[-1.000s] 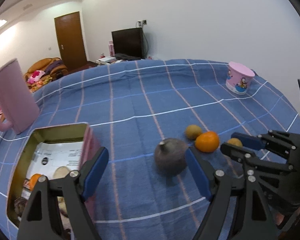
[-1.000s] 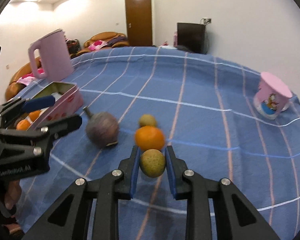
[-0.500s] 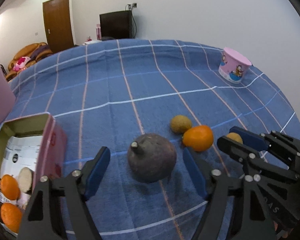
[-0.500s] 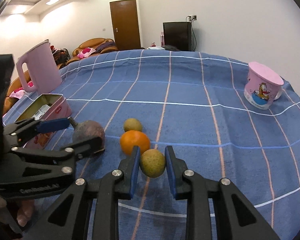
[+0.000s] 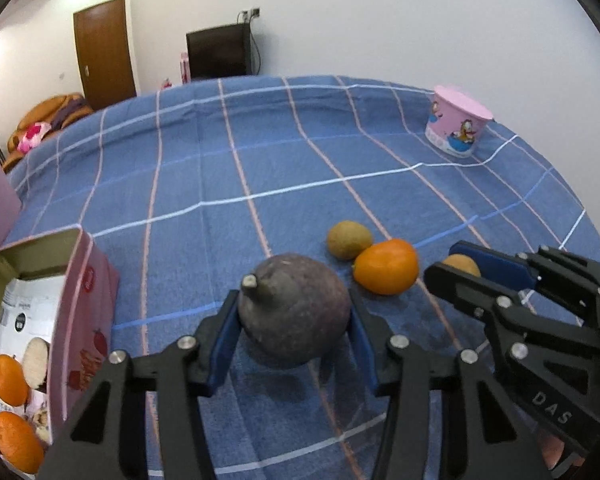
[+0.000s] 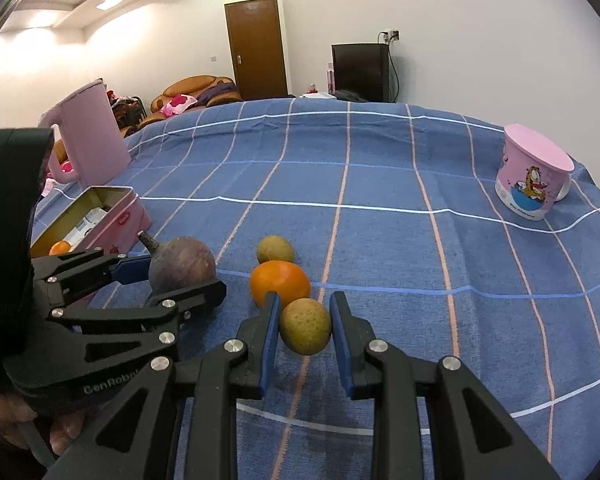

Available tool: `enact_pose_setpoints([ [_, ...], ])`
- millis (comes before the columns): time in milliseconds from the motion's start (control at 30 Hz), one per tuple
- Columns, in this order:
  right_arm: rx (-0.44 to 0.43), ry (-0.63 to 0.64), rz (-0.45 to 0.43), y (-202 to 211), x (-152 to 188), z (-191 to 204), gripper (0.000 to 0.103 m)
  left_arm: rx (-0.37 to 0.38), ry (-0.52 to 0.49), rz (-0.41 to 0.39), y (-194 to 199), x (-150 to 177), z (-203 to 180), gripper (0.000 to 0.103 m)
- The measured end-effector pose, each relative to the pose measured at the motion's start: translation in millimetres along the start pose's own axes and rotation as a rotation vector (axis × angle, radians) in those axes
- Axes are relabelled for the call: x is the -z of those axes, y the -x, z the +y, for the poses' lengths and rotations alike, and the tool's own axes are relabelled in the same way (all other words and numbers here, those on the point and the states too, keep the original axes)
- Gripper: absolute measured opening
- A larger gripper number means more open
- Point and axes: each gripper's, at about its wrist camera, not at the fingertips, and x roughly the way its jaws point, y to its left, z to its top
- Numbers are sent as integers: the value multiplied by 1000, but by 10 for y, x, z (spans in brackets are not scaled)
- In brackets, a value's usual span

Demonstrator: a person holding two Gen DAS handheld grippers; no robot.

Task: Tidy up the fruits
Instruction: 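Lift the purple fruit with the left tool while the right tool lifts the yellow-green fruit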

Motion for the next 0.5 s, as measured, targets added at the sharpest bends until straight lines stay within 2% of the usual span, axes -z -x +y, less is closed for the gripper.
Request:
enact_pose_setpoints([
  [500, -32, 29, -83, 171, 16, 69, 27, -44, -8, -88, 172, 15, -21, 52],
])
